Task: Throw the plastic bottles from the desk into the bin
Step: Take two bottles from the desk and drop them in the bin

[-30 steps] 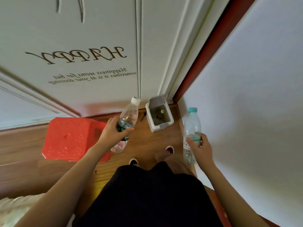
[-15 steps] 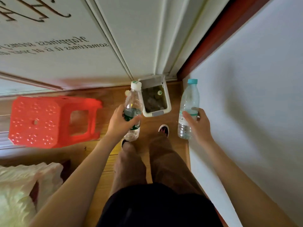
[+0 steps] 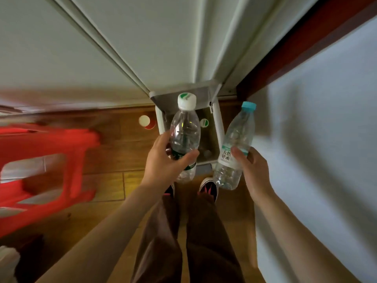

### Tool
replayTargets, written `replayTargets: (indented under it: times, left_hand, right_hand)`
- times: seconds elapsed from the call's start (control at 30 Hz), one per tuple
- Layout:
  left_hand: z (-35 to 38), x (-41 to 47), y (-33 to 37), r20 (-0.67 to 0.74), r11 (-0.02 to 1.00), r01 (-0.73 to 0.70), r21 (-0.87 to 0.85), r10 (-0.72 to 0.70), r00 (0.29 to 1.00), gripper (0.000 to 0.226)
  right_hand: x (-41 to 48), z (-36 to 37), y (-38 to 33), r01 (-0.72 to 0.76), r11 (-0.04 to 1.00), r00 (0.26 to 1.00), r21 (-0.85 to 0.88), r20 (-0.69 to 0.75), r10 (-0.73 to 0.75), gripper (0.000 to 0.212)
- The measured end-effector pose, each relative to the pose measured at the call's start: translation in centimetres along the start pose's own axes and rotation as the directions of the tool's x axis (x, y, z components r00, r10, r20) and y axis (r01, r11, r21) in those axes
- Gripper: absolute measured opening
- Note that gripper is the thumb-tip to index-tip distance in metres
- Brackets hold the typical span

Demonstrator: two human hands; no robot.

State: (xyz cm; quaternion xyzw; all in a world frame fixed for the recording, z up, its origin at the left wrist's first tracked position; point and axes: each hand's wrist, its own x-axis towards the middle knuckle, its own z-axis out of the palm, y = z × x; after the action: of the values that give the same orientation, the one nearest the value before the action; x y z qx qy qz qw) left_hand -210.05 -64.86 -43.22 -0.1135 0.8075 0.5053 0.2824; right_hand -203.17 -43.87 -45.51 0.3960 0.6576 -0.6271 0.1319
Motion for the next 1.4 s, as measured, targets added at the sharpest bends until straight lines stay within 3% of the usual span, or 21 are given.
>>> replayTargets:
  times: [0.23, 0.43, 0.63, 0.8, 1.1, 1.4]
  left_hand:
    - [2.2, 3.9, -1.3, 0.009, 0.990, -0.118, 0.073, 0.117, 0.993, 0.073]
    - [4.0, 6.8, -2.8, 0.013, 0.978, -0.122, 0.167, 0.122, 0.992, 0.073]
    - [6.7, 8.7, -5.7, -0.007, 0.974, -0.012, 0.226, 0.014, 1.000, 0.073]
    - [9.2, 10.0, -7.1, -0.095, 0.992, 0.110, 0.067, -0.104, 0.990, 0.072]
    - [10.1, 11.7, -8.6, -0.045, 0.948, 0.314, -0.045, -0.316, 0.948, 0.078]
    - [10.3, 12.5, -9.0, -0.085, 0.931, 0.351, -0.102, -0.359, 0.929, 0.078]
  right_hand:
    - [2.3, 0.5, 3.7, -0.039, 0.997, 0.999, 0.064, 0.010, 0.039, 0.029]
    - [2.8, 0.5, 4.0, -0.076, 0.993, 0.997, 0.087, -0.008, 0.077, 0.029]
    - [3.0, 0.4, 4.3, -0.079, 0.992, 0.997, 0.095, 0.010, 0.078, 0.032]
    - [3.2, 0.1, 4.7, -0.052, 0.996, 0.998, 0.078, 0.040, 0.049, 0.033]
    - [3.6, -0.4, 4.9, -0.034, 0.997, 0.998, 0.070, 0.059, 0.030, 0.033]
    - [3.7, -0.2, 5.1, -0.045, 0.998, 0.999, 0.043, 0.021, 0.044, 0.056]
